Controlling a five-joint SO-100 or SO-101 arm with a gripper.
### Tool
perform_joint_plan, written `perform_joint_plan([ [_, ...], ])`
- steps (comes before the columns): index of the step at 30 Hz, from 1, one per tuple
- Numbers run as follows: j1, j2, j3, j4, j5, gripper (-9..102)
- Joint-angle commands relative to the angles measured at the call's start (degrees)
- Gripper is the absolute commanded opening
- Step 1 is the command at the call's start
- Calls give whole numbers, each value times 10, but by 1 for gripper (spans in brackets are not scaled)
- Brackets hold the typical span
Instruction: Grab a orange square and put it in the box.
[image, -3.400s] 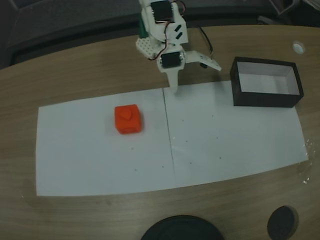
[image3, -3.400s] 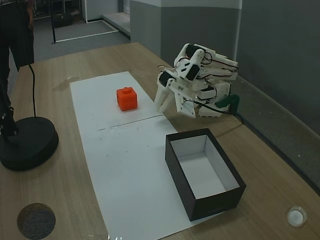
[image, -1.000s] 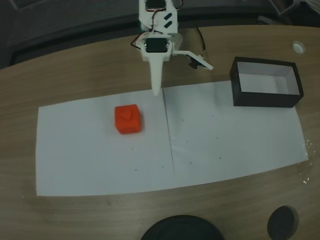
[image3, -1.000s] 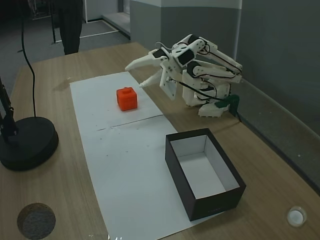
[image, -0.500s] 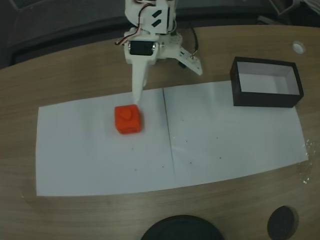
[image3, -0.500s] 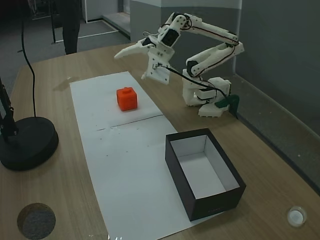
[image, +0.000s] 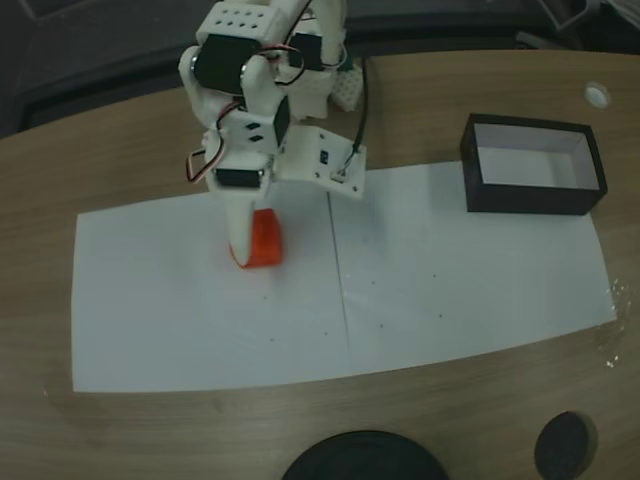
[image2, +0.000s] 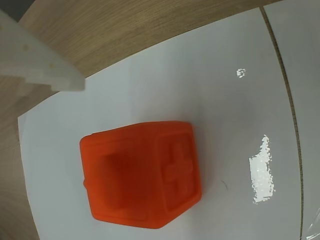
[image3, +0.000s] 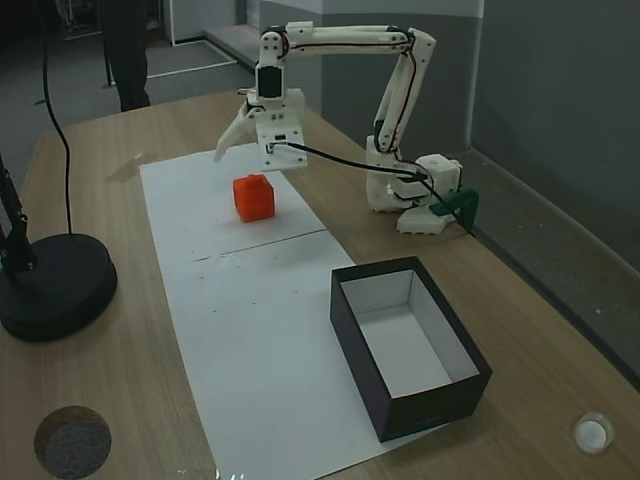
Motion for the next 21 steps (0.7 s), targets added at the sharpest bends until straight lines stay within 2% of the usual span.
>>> perform_joint_plan([
  [1,1,-34,-45,0,-1,45],
  [9,2,-120,-44,-49,3,45],
  [16,2,-156,-50,-54,0,44],
  [18,1,-163,-50,-54,-1,37],
  [21,2,-163,-44,-76,4,18],
])
